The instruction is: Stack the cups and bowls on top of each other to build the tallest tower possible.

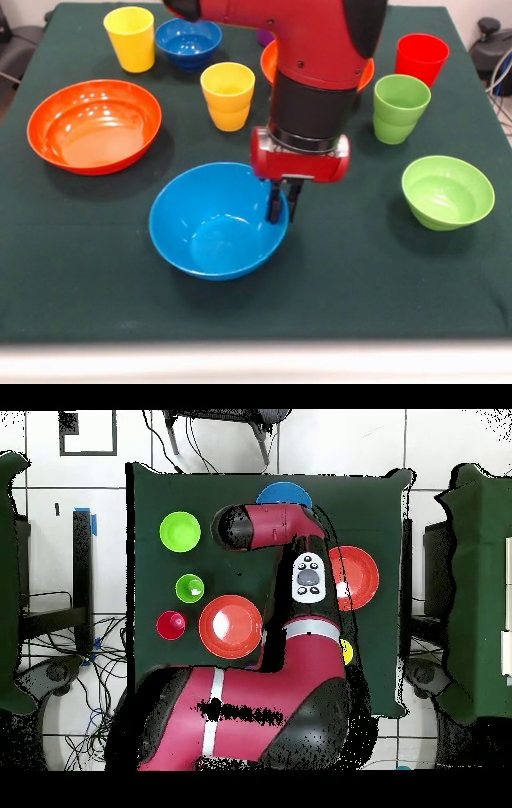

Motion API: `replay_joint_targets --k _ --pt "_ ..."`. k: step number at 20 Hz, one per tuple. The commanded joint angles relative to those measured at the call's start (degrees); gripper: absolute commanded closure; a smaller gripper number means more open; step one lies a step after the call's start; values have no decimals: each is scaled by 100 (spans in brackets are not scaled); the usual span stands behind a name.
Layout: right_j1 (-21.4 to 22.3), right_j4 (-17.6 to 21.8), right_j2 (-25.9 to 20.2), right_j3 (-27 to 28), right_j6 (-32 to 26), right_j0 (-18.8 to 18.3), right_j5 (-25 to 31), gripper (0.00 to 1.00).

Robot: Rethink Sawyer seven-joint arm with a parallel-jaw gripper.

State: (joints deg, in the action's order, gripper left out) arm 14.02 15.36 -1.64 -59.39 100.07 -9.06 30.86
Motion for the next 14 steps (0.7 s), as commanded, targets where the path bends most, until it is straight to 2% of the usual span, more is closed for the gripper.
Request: replay_joint_targets --k 1,8,14 --pt "-575 -300 -247 -483 1269 386 -51 100" --pt "-712 -611 -99 -380 1490 585 -60 100" --pt "-765 -692 -40 -339 1369 662 -211 100"
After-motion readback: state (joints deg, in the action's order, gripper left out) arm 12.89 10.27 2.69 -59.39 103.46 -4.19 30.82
